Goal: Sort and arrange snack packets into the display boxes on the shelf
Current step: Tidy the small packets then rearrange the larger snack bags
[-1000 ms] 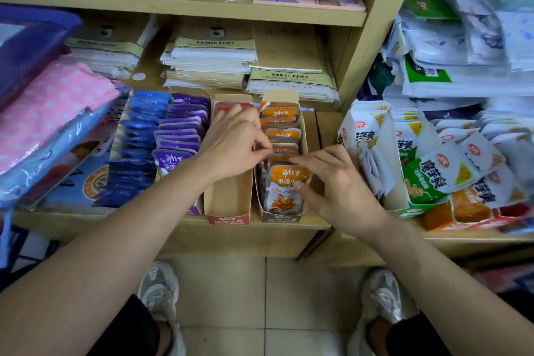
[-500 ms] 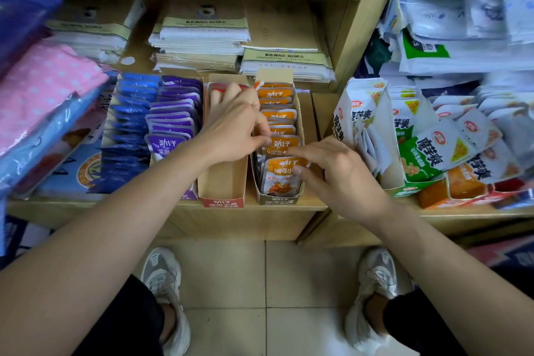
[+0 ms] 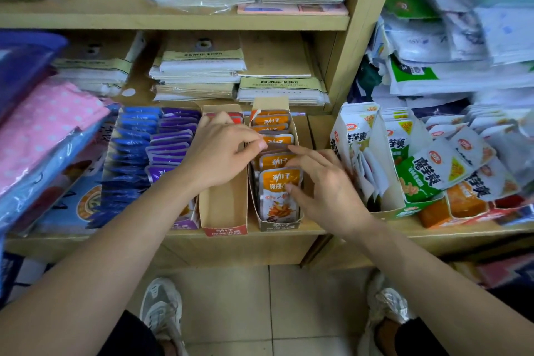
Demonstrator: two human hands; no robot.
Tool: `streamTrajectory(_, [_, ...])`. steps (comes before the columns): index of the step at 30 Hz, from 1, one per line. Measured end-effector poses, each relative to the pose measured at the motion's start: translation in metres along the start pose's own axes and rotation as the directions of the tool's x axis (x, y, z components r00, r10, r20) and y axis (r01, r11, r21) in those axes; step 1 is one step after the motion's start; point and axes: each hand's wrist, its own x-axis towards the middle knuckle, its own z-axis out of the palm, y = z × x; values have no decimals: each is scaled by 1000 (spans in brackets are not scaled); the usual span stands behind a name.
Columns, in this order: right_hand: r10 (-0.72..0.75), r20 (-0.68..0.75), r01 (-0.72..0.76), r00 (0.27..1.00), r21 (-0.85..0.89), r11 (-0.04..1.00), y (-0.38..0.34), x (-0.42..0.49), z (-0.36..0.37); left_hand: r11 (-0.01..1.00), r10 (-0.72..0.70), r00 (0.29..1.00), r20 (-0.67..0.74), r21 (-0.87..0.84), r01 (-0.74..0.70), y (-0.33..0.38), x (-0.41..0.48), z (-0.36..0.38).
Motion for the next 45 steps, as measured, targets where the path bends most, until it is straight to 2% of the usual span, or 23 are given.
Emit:
streamTrajectory(4, [16, 6, -16, 1000, 10, 1000, 0, 1, -3, 985, 29, 999, -25, 170, -25, 1, 4, -4])
streamTrajectory(8, [-38, -13, 38, 999, 2, 999, 1, -1, -5, 986, 66, 997, 42, 151, -72, 5, 17, -4])
streamTrajectory(12, [-63, -8, 63, 998, 11, 998, -1, -4, -7, 977, 58, 993, 104, 200, -78, 3, 24, -3])
streamTrajectory(15, [-65, -5, 65, 998, 22, 998, -1, -5, -8, 984, 24, 993, 113, 172, -43, 2, 25, -3])
streamTrajectory(21, [-32, -6, 32, 999, 38, 999, -4, -4, -5, 999, -16, 998, 63, -27, 18, 1, 23, -10])
streamTrajectory(27, [24, -60, -14, 998, 153, 988, -7, 1, -2, 999, -18, 999, 42, -48, 20, -3, 16, -4])
streamTrajectory(30, [104, 41, -110, 994, 204, 973, -5, 6, -3, 1000, 10, 999, -33, 26, -9, -5, 13, -6])
streamTrajectory(33, [125, 144, -145, 982, 145, 979, -1, 8, 1, 987, 63, 992, -106, 152, -46, 1, 10, -6])
streamTrajectory(36, [137, 163, -151, 977, 73, 986, 0, 11, 3, 973, 68, 992, -105, 228, -42, 8, 13, -4])
streamTrajectory(40, [137, 177, -143, 975, 20, 990, -1, 17, 0, 981, 12, 996, -88, 194, 5, 9, 21, -1])
streamTrajectory(45, [104, 174, -122, 979, 98, 988, 1, 19, 0, 985, -44, 996, -82, 161, 57, 9, 31, 2])
